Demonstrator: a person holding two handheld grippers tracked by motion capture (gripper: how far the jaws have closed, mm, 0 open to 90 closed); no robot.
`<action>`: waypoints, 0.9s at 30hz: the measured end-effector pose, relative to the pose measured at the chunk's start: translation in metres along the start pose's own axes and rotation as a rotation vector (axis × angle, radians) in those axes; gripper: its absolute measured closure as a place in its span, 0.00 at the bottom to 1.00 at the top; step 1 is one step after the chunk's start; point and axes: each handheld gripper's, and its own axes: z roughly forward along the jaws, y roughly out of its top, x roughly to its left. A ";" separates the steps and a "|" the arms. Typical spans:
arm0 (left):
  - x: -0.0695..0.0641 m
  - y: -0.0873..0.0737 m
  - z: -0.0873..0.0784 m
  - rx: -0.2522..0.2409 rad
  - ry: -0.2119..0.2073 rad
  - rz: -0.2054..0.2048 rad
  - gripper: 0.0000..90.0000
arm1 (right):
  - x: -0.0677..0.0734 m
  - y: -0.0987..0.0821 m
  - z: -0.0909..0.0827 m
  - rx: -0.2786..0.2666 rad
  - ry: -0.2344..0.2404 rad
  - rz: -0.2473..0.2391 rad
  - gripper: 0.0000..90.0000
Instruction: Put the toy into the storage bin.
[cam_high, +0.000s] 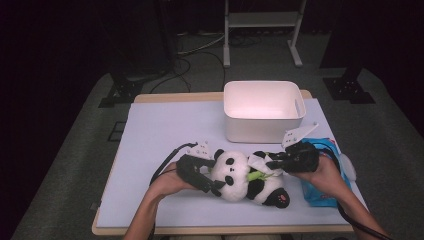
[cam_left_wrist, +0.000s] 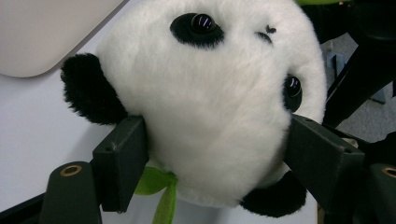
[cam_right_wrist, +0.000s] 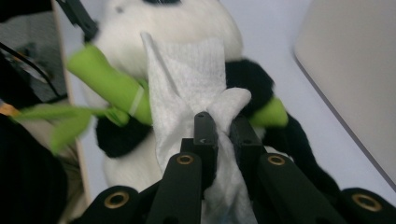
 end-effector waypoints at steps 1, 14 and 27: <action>-0.001 0.002 0.000 -0.002 0.001 0.003 0.26 | 0.001 0.003 0.000 -0.004 0.008 -0.006 0.92; -0.012 0.015 0.001 -0.008 0.009 0.047 0.27 | 0.017 0.034 0.010 0.015 0.084 -0.083 0.91; -0.015 0.018 0.002 -0.013 0.008 0.058 0.28 | 0.018 0.014 0.001 0.017 0.170 -0.066 0.77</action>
